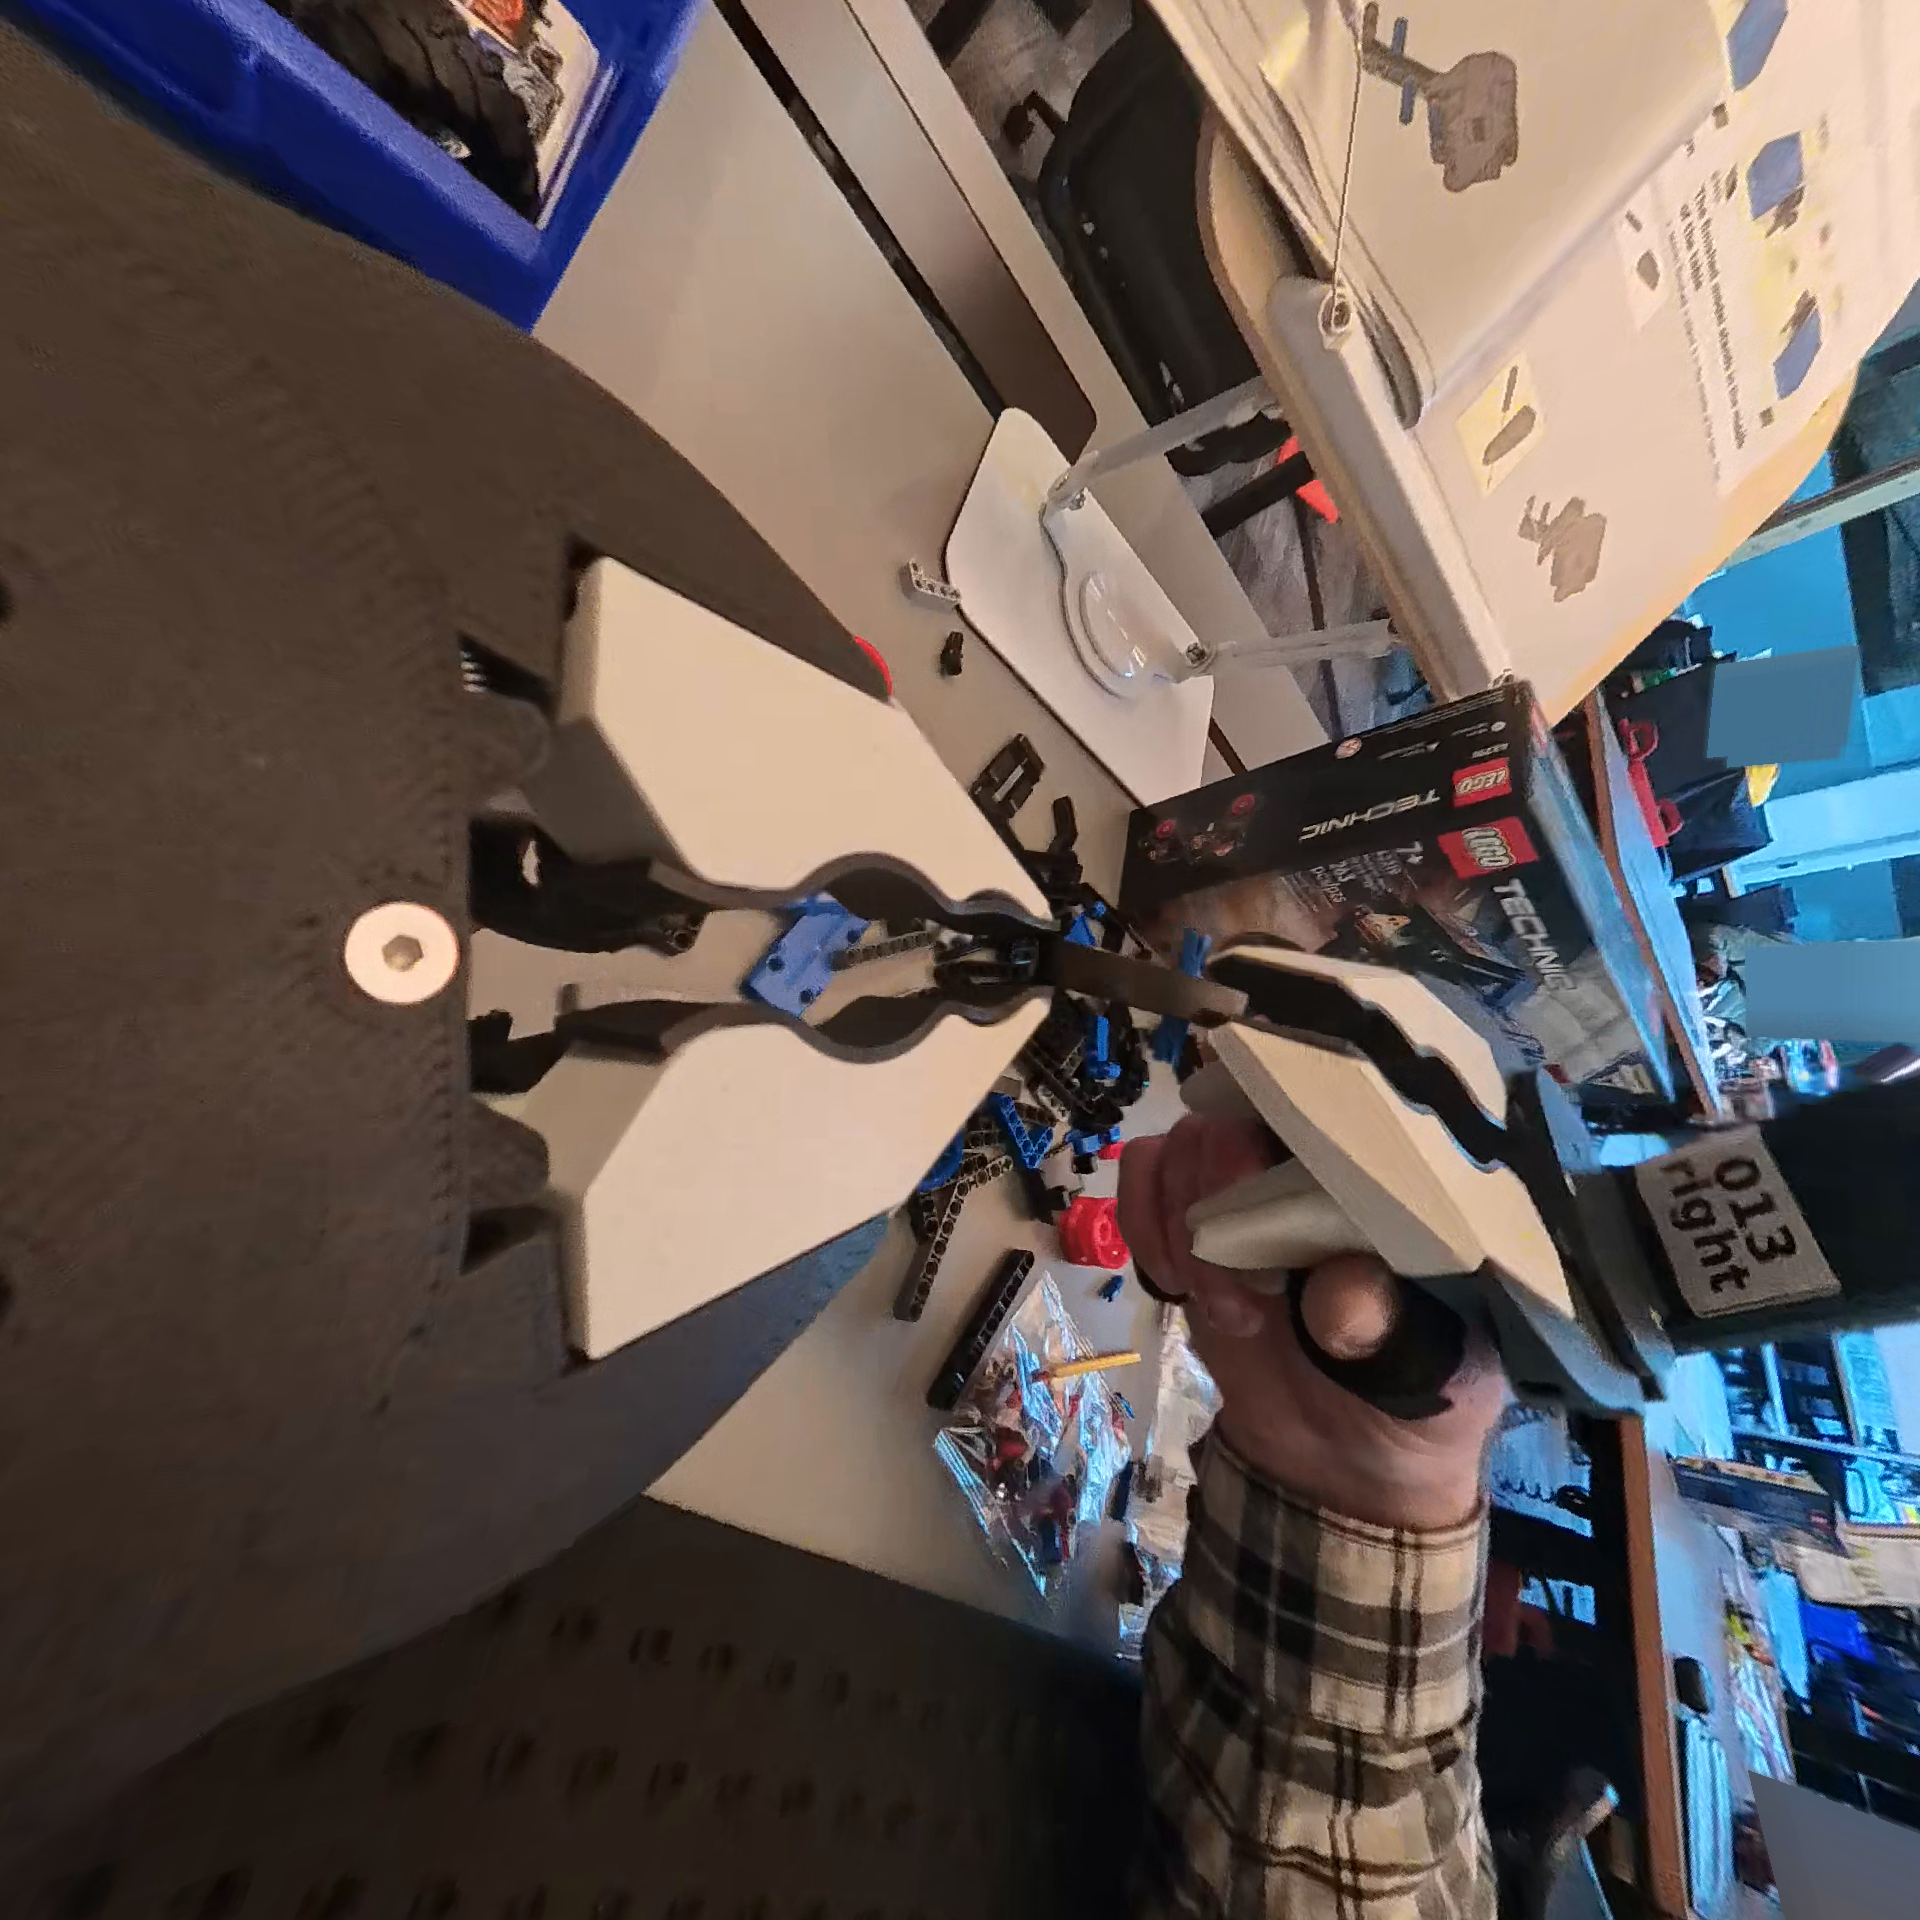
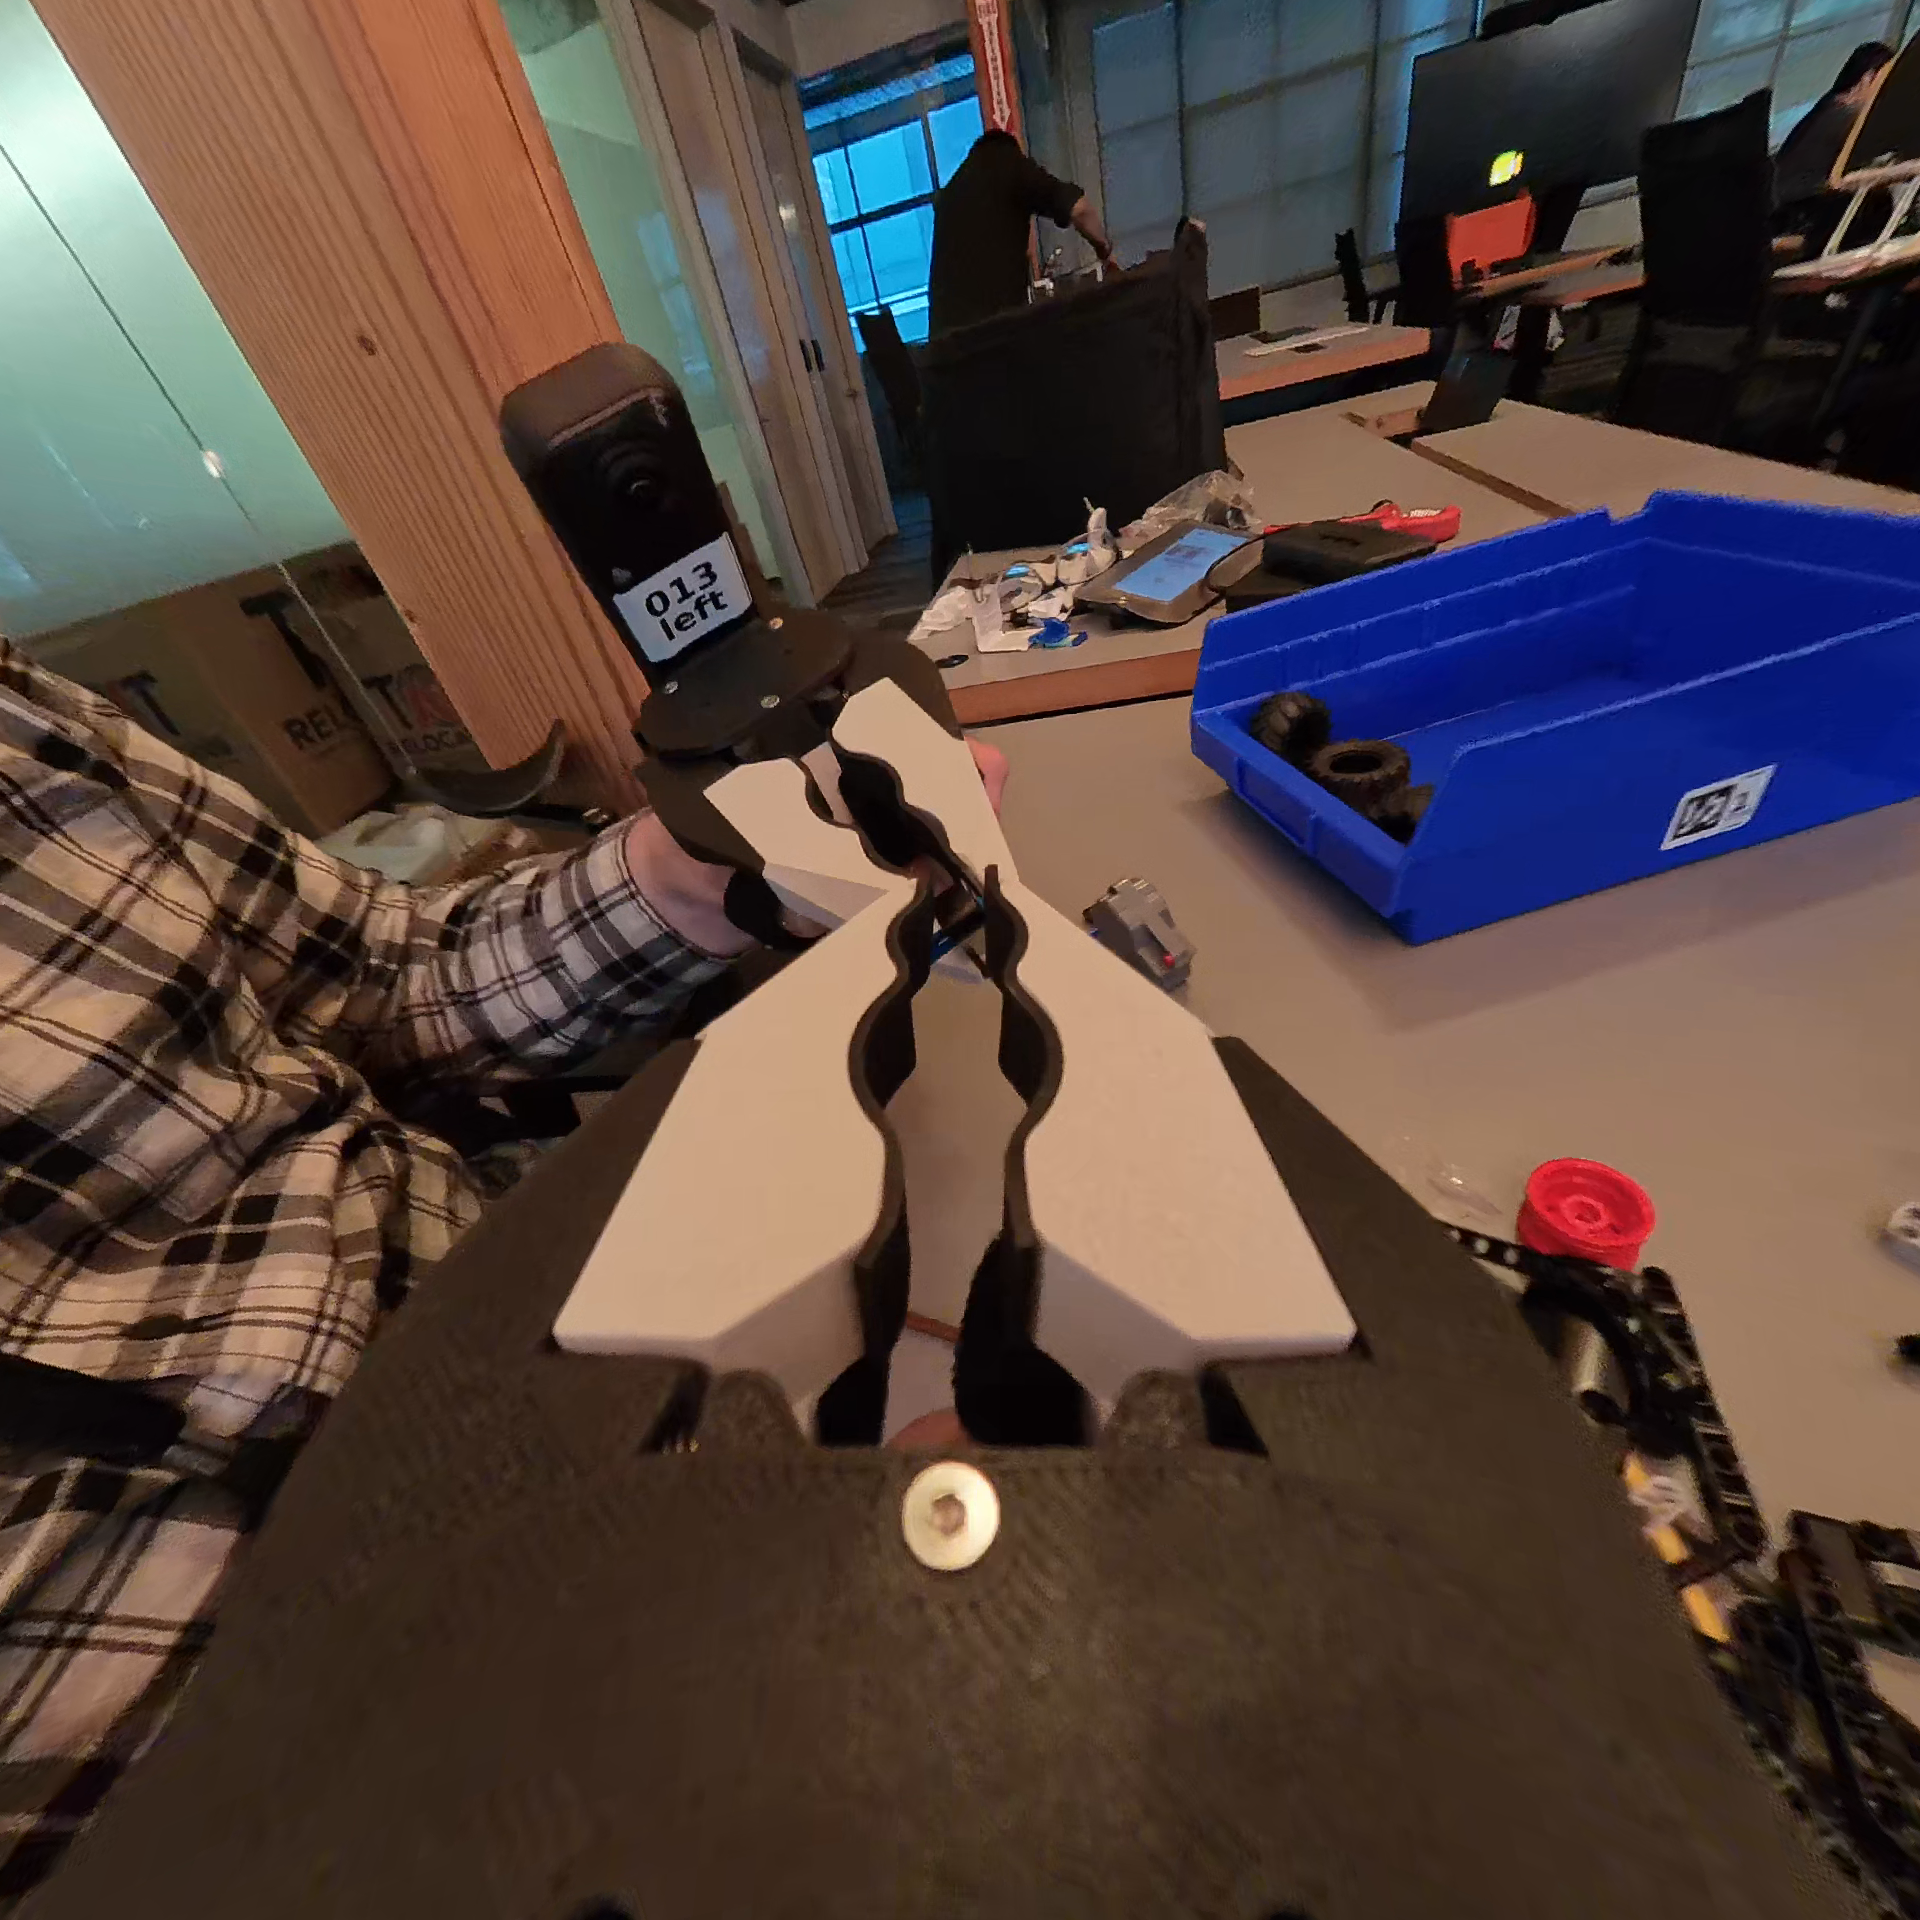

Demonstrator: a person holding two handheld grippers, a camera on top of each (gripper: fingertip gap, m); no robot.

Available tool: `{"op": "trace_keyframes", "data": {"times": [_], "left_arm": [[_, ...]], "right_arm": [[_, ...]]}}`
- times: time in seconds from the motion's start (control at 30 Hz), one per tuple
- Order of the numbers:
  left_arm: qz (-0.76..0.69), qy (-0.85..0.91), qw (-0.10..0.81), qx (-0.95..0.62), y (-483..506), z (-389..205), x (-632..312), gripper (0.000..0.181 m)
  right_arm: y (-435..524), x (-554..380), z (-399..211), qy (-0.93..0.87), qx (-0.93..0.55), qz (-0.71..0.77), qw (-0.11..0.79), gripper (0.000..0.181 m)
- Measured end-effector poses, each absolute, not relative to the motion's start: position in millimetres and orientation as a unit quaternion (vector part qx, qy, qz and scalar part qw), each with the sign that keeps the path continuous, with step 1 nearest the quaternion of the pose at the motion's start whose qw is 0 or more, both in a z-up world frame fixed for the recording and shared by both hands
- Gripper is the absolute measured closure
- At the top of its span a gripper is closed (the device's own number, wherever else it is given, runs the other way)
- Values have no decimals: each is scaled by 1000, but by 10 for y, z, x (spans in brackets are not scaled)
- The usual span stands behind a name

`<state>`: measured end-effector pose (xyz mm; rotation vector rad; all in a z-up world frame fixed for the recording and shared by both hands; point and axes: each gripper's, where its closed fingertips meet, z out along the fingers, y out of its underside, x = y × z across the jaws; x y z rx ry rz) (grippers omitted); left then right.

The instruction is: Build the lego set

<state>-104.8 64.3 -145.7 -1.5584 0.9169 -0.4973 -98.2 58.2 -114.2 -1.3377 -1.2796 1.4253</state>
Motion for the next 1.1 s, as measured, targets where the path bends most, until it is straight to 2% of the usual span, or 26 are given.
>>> {"op": "trace_keyframes", "data": {"times": [0.23,0.5,0.73,0.9,1.1], "left_arm": [[-285,350,614,-647,670,-1269,-1054,179],[-275,344,612,-656,716,-1374,-1100,181],[-242,364,581,-687,849,-1558,-1149,177],[-203,400,545,-709,1053,-1677,-1080,171],[-158,457,480,-732,1499,-1996,-862,162]], "right_arm": [[513,-946,-946,-550,-478,460,507,181],[551,-847,-966,-542,-497,488,471,181],[1056,-114,-515,-472,-537,443,542,181],[1591,323,-919,-450,-643,306,539,172],[1702,290,-1287,-463,-675,278,502,169]]}}
